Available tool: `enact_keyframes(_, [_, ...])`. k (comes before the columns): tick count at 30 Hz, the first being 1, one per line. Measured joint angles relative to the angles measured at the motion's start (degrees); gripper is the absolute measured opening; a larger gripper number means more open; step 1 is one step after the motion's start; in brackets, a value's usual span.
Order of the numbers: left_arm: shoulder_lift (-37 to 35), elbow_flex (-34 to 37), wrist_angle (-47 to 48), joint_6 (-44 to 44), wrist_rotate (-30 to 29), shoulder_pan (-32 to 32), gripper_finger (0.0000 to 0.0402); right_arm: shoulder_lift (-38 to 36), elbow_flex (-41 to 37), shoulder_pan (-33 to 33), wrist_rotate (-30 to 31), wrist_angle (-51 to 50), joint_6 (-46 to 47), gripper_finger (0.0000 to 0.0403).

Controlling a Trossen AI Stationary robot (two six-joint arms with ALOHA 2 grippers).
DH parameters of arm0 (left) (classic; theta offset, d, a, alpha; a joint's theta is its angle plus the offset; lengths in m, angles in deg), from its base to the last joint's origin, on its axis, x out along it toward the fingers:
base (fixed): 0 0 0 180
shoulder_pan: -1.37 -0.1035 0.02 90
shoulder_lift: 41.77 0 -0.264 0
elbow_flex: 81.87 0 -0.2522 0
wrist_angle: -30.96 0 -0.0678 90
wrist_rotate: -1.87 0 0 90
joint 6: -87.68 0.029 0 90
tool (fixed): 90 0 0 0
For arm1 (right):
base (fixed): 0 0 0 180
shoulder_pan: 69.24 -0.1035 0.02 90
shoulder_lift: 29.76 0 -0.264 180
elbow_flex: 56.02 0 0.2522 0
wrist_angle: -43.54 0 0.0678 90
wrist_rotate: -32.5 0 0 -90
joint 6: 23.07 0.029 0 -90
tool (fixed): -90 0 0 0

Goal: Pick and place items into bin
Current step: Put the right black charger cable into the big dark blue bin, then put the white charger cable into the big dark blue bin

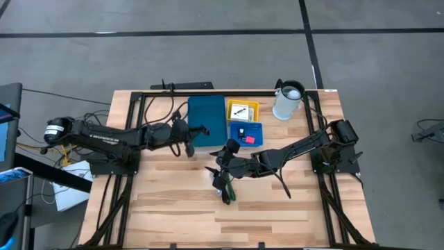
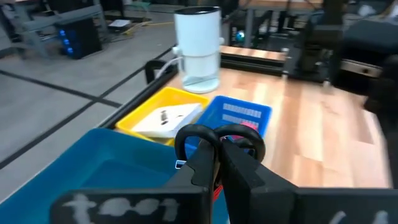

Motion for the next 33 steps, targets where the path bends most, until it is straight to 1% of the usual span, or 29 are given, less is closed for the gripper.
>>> enact_keyframes(4, [0.0, 0.0, -0.07, 0.12, 0.2, -2.68, 0.0006, 0.0, 0.0, 0.07, 0.17, -0.57, 1.03, 0.026])
enact_keyframes(7, [0.0, 0.0, -0.55, 1.6, 0.23, -4.2, 0.0022, 0.0, -0.02, 0.11, 0.19, -0.94, 1.34, 0.026])
enact_keyframes(12, [0.0, 0.0, -1.09, 1.29, 0.29, -6.14, 0.0048, 0.0, -0.02, 0.11, 0.3, -1.14, 1.37, 0.026])
enact_keyframes(22, [0.0, 0.95, -1.01, 0.8, 0.36, -6.59, 0.0084, -0.02, -0.04, 0.23, 0.39, -3.59, 2.95, 0.026])
enact_keyframes(26, [0.0, 3.26, -0.63, -3.27, 0.56, -6.54, 0.0086, -0.02, -0.04, 0.22, 0.39, -6.07, 3.74, 0.026])
enact_keyframes(29, [0.0, 5.24, -0.71, -6.07, 3.65, -6.14, 0.0086, -0.05, -0.04, 0.22, 0.3, -11.29, 6.37, 0.026])
enact_keyframes(33, [0.02, 6.51, -0.88, -6.14, 12.64, -4.17, 0.0086, -0.15, -0.04, -0.15, -0.17, -21.7, 11.17, 0.026])
